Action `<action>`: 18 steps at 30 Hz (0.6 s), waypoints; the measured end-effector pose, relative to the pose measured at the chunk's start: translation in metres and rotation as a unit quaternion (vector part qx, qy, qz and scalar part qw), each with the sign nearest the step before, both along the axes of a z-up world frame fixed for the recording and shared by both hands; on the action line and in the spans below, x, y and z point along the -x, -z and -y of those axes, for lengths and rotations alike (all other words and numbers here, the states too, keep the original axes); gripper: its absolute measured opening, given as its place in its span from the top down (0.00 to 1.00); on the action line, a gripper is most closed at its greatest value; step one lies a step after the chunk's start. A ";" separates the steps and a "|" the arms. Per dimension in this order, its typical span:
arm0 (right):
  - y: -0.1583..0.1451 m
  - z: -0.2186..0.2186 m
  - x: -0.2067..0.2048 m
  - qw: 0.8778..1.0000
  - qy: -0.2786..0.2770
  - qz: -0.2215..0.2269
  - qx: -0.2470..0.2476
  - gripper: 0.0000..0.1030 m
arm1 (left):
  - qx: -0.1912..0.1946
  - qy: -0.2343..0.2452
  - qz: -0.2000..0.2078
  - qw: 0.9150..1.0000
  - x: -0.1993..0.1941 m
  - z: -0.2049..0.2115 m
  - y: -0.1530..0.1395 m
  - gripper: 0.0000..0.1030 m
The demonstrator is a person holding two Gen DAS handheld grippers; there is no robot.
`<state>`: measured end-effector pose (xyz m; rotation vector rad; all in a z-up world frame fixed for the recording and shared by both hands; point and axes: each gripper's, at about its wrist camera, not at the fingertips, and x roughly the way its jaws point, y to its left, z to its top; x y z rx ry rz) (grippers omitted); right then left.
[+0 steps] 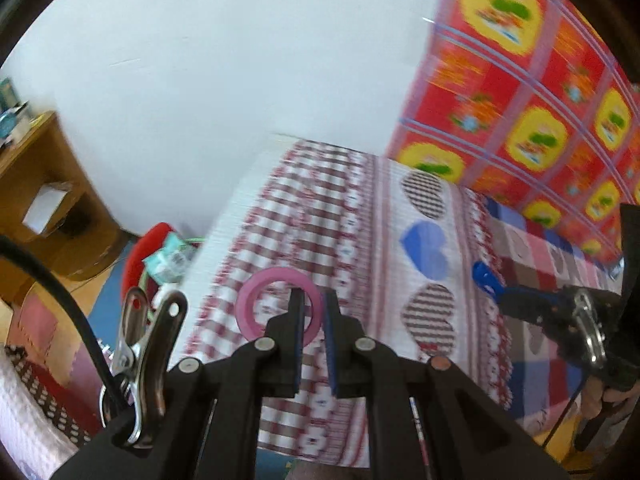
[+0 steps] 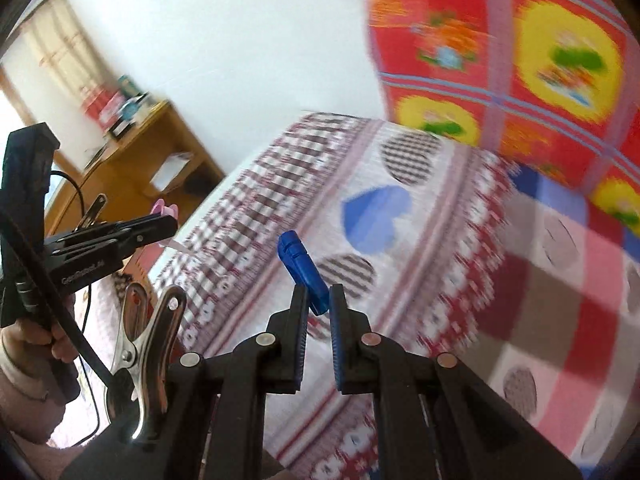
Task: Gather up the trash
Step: 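Carry the pink tape roll and blue clip off the bed to the bin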
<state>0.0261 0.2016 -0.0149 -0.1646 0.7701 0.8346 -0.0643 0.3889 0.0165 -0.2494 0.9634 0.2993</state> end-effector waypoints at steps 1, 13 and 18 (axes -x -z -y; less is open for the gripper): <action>-0.001 -0.007 -0.001 1.000 -0.007 0.001 0.000 0.89 | -0.003 -0.009 0.000 1.000 0.002 -0.008 -0.001 0.91; -0.013 -0.115 -0.006 0.997 -0.080 0.010 0.015 0.89 | -0.011 -0.067 -0.004 0.998 0.017 -0.122 0.004 0.91; -0.013 -0.171 -0.008 0.997 -0.072 0.000 0.010 0.89 | -0.013 -0.051 -0.015 0.999 0.016 -0.166 0.017 0.91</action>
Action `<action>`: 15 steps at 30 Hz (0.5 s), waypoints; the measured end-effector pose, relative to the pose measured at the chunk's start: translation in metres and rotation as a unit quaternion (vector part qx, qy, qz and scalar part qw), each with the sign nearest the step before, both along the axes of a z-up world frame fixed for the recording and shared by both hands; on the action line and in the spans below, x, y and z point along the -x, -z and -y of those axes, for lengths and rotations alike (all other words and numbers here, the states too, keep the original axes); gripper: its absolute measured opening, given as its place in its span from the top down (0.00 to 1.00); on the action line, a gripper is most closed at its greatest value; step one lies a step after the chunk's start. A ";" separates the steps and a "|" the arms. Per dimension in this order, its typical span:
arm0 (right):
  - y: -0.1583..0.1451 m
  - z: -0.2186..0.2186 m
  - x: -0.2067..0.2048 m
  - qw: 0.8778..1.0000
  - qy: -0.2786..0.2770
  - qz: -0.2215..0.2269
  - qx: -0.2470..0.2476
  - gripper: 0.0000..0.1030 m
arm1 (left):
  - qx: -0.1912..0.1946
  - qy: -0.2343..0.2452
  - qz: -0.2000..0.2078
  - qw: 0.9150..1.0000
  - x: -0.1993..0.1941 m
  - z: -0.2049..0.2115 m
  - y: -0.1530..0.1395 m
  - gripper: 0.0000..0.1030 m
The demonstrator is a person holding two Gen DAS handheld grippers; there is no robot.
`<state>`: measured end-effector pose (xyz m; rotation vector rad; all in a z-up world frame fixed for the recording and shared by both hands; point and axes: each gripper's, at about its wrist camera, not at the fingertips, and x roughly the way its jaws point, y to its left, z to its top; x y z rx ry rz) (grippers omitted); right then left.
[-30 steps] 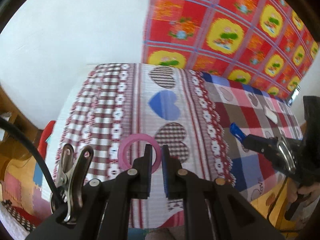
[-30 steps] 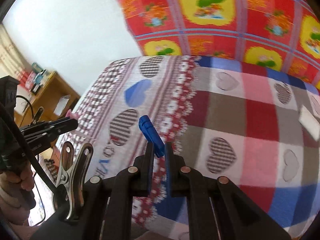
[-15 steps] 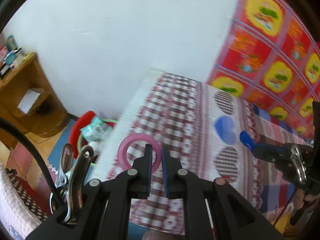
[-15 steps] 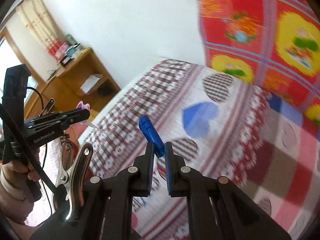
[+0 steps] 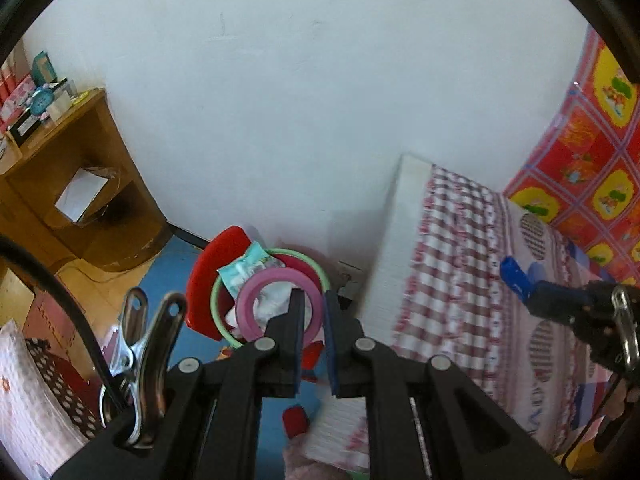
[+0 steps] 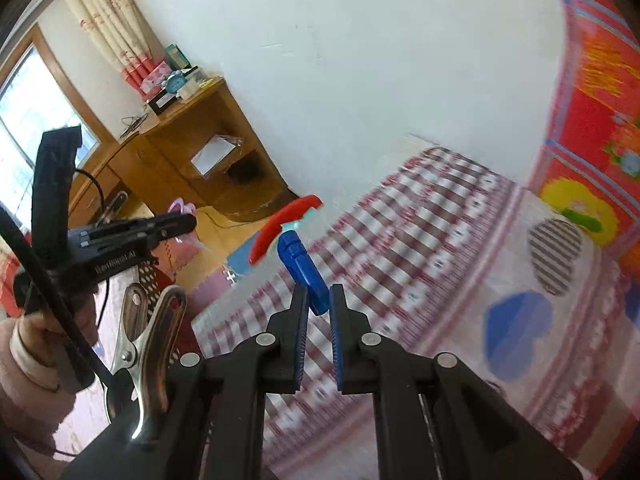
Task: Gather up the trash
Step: 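Carry the pink tape roll and blue clip off the bed to the bin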
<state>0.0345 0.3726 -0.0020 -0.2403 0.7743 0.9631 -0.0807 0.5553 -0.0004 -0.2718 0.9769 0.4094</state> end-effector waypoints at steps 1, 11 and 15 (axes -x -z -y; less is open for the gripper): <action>0.000 -0.011 0.000 1.000 0.002 0.000 0.002 0.89 | 0.007 0.005 -0.001 1.000 -0.001 -0.013 0.005 0.91; 0.016 -0.116 -0.017 1.000 0.015 -0.016 0.023 0.89 | 0.038 0.028 -0.016 0.999 -0.009 -0.091 0.064 0.91; 0.033 -0.155 -0.032 0.999 0.014 -0.019 0.039 0.89 | 0.061 0.027 -0.036 0.997 -0.014 -0.112 0.111 0.91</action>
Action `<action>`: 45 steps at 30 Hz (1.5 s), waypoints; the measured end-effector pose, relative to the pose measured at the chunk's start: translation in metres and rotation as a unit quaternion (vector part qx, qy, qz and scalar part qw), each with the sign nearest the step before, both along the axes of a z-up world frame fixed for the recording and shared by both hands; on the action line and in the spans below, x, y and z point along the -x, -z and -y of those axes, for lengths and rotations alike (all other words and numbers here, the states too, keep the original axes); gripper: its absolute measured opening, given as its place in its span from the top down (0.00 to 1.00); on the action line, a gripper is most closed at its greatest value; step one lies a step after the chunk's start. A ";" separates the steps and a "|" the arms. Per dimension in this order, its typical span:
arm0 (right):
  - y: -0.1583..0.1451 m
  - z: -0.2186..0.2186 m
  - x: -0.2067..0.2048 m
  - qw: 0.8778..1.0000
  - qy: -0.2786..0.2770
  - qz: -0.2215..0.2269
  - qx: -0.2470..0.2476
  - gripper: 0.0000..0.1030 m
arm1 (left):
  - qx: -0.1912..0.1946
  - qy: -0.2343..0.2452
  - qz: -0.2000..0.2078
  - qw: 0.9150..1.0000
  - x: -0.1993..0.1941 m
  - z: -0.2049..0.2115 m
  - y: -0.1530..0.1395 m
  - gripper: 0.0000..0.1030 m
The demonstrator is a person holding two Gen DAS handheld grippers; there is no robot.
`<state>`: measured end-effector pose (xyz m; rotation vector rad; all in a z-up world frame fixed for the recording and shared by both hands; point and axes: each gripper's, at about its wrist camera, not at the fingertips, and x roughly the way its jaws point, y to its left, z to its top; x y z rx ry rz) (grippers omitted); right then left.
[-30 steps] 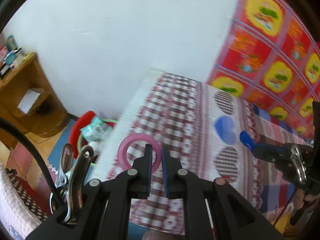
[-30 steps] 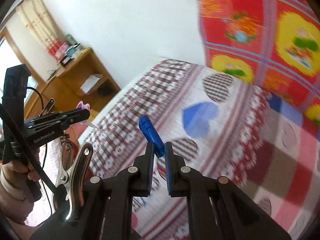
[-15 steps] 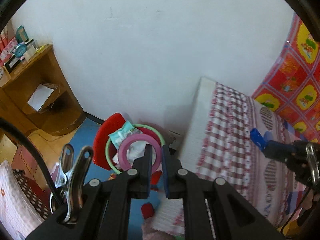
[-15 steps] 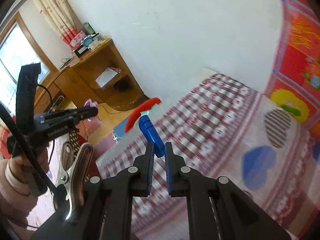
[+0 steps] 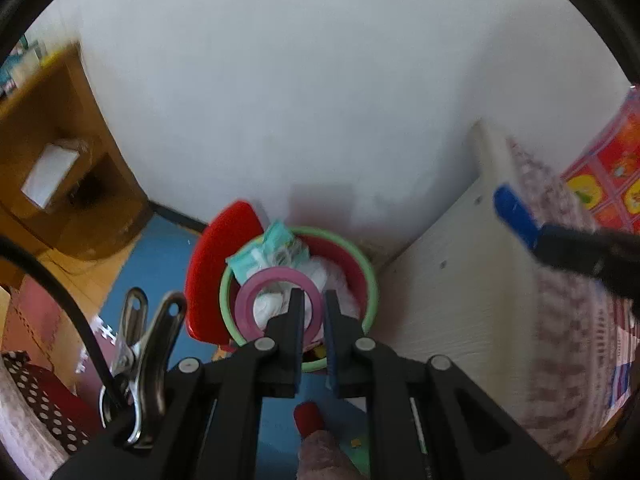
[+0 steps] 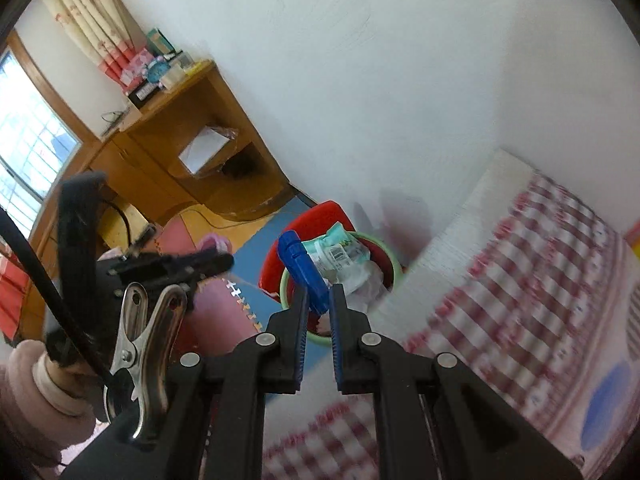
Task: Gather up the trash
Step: 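Carry the pink tape roll and blue clip off the bed to the bin, then open both grippers over the bin to drop the tape roll and clip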
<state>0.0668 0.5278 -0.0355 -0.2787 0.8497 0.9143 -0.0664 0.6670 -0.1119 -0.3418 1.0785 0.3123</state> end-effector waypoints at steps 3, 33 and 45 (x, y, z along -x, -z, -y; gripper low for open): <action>0.015 -0.022 -0.013 1.000 0.004 -0.009 0.012 0.89 | 0.018 0.003 -0.007 1.000 -0.005 -0.011 0.031 0.91; 0.078 -0.095 -0.069 0.993 0.025 -0.048 0.104 0.89 | 0.073 -0.007 -0.034 0.997 -0.029 -0.047 0.170 0.87; 0.075 -0.098 -0.066 0.994 0.027 -0.053 0.090 0.83 | 0.065 -0.017 -0.028 0.997 -0.015 -0.046 0.133 0.77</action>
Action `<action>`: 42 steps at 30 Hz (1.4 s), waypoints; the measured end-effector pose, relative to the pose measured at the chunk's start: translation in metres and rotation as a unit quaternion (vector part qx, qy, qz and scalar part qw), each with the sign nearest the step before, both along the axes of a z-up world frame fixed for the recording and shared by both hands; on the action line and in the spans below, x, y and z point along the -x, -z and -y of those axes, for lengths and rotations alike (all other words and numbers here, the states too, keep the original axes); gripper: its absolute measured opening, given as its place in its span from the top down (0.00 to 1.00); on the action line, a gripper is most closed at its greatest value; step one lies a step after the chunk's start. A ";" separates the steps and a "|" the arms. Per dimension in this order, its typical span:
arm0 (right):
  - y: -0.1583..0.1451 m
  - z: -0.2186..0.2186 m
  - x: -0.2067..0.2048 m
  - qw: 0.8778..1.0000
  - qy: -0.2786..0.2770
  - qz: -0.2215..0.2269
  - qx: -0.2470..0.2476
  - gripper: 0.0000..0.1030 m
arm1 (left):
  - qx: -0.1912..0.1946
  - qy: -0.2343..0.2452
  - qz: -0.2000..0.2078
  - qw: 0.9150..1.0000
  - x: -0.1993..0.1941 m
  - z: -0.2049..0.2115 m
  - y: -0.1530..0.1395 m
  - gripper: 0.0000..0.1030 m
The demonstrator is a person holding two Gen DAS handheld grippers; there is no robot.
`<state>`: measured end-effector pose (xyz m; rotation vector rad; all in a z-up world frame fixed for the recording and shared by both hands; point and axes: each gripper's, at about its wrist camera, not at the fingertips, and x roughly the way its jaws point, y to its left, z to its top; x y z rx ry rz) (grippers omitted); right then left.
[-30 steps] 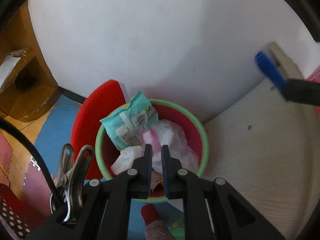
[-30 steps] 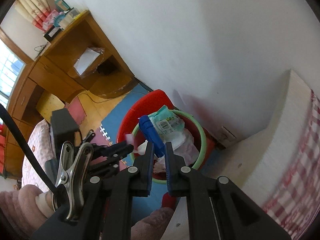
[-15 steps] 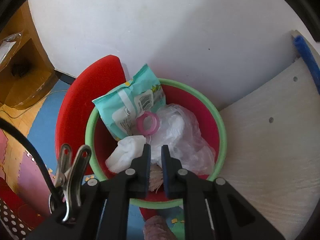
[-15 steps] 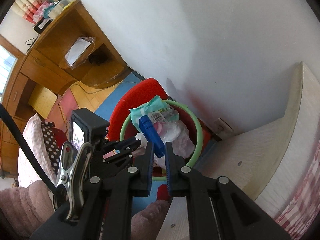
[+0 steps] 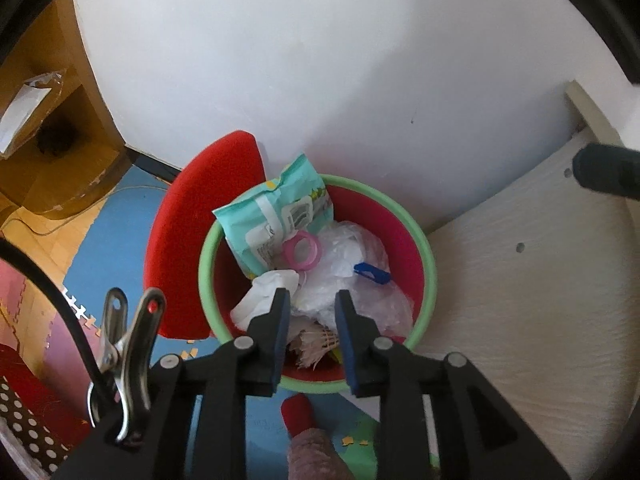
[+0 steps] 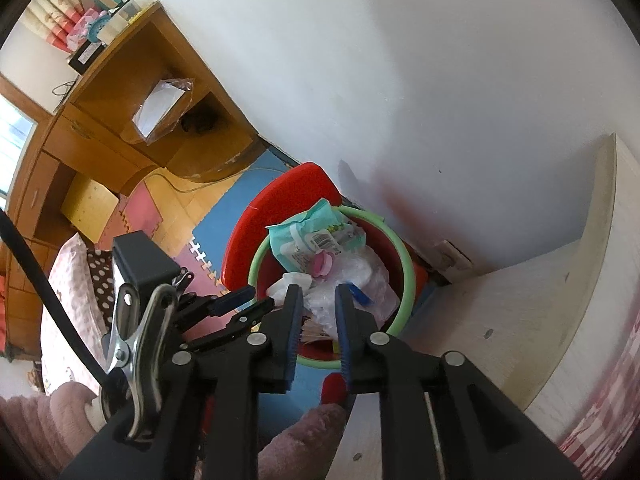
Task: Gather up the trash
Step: 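Open both grippers over the bin to drop the tape roll and clip, then move both grippers back from the bin over the bed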
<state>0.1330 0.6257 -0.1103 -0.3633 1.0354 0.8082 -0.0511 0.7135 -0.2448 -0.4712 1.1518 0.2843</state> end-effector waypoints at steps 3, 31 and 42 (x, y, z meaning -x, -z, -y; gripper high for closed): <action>-0.004 0.000 0.005 1.000 -0.005 0.002 -0.005 0.82 | 0.004 -0.003 0.002 1.000 0.003 0.000 -0.012 0.77; -0.088 0.120 0.081 0.989 0.060 0.036 -0.133 0.78 | -0.044 0.075 -0.002 0.996 -0.005 0.059 -0.178 0.73; -0.108 0.224 0.102 0.975 0.139 0.063 -0.159 0.78 | -0.048 0.144 0.017 0.988 -0.024 0.139 -0.210 0.73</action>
